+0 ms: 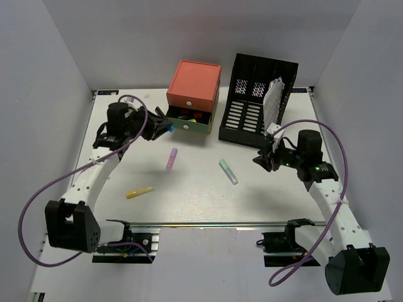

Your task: Organize the desk

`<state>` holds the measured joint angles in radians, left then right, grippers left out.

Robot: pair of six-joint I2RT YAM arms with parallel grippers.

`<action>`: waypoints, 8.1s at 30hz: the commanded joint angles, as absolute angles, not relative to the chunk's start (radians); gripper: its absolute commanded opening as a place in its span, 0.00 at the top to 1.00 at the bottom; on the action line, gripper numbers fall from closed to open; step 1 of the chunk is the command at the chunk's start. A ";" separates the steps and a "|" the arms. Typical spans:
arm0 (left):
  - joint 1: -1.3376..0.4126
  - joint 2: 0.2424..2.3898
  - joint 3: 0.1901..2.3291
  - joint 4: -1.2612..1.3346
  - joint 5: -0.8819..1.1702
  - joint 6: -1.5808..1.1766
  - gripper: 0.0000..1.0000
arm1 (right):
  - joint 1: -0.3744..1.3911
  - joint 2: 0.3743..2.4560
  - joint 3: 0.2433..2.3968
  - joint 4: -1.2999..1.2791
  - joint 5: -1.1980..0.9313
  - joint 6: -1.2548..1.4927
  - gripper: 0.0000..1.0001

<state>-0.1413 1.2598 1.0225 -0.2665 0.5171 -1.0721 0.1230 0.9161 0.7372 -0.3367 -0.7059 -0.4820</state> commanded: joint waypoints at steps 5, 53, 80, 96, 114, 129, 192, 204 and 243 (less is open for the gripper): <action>-0.273 1.350 1.153 -0.296 0.243 -1.259 1.00 | 0.110 0.905 0.732 -0.305 -0.718 -0.491 0.55; -0.423 1.799 1.529 -0.382 0.106 -1.609 0.50 | 0.063 0.899 0.729 -0.311 -0.747 -0.494 0.55; -0.345 1.238 1.028 -0.032 0.423 -0.923 1.00 | 0.058 0.893 0.684 -0.409 -0.956 -0.721 0.94; -0.331 0.940 0.804 -0.327 0.088 -0.130 0.33 | 0.493 1.106 0.899 -0.368 -0.711 -0.736 0.96; -0.331 0.773 0.719 -0.296 -0.167 -0.120 0.19 | 0.857 1.744 1.516 -0.371 -0.040 -0.499 0.96; -0.331 0.753 0.721 -0.313 -0.225 -0.132 0.18 | 0.870 1.893 1.626 -0.351 0.181 -0.601 0.97; -0.331 0.701 0.655 -0.189 -0.039 -0.179 0.30 | 0.738 1.699 1.610 -0.523 -0.363 -0.525 0.58; -0.331 1.173 0.684 0.130 0.276 -0.658 0.73 | 0.335 1.417 1.244 -0.387 -1.070 -0.154 1.00; -0.331 2.112 1.014 0.827 0.160 -1.247 0.49 | 0.198 1.224 1.063 -0.302 -1.226 -0.215 0.58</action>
<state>-0.3321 2.1185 0.9813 0.8280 0.1848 -1.2480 0.2039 1.2407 1.0645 -0.3126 -1.2106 -0.1963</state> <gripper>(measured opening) 0.516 0.417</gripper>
